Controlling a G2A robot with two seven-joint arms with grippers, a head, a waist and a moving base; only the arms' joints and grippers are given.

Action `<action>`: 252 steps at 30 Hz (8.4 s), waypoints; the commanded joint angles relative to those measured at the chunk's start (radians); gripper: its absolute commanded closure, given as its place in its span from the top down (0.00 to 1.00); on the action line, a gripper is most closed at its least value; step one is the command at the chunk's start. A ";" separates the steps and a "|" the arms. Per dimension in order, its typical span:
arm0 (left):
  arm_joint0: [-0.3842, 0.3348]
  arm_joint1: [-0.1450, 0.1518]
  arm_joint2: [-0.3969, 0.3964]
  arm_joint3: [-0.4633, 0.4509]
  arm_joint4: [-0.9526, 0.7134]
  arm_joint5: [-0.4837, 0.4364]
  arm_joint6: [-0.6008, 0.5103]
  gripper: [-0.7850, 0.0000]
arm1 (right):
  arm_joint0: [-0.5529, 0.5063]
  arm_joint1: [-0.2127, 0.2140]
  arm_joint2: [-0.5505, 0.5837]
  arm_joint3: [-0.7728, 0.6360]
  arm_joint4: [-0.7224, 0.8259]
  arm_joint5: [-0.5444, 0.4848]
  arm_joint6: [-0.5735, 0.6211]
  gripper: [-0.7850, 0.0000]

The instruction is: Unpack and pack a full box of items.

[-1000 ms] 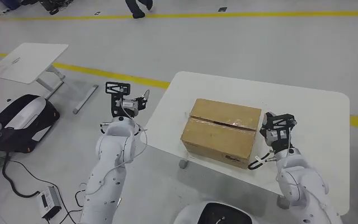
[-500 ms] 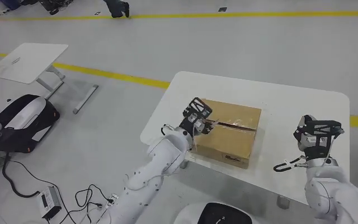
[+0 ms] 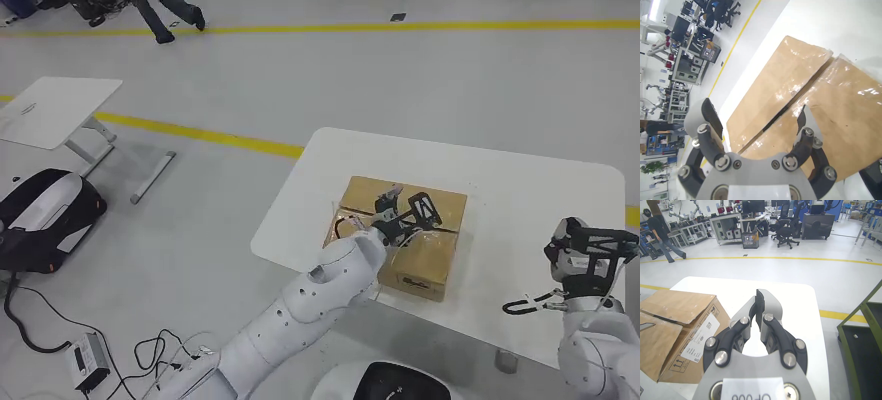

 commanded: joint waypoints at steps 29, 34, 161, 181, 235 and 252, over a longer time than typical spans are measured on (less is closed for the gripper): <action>-0.126 -0.053 0.073 0.247 0.194 0.037 -0.016 0.15 | -0.012 0.000 -0.008 -0.005 0.017 0.009 -0.011 0.00; -0.123 -0.059 0.066 0.257 0.173 0.044 0.039 0.00 | -0.011 0.000 -0.009 -0.003 0.019 0.015 -0.012 0.00; -0.166 -0.120 -0.185 0.081 -0.866 -0.469 -0.667 1.00 | 0.015 0.014 0.009 0.033 -0.046 -0.003 -0.041 0.00; -0.218 -0.102 -0.089 0.154 -0.926 -0.432 -0.658 1.00 | -0.022 0.014 0.006 -0.003 -0.042 0.005 -0.045 0.00; -0.648 0.052 0.425 0.381 -1.411 -0.398 -0.747 0.18 | 0.144 0.003 -0.077 0.164 0.001 -0.050 0.031 0.79; -0.482 0.147 0.217 0.146 -1.476 -0.341 -0.715 1.00 | 0.320 -0.008 -0.217 0.385 -0.034 -0.219 0.054 0.65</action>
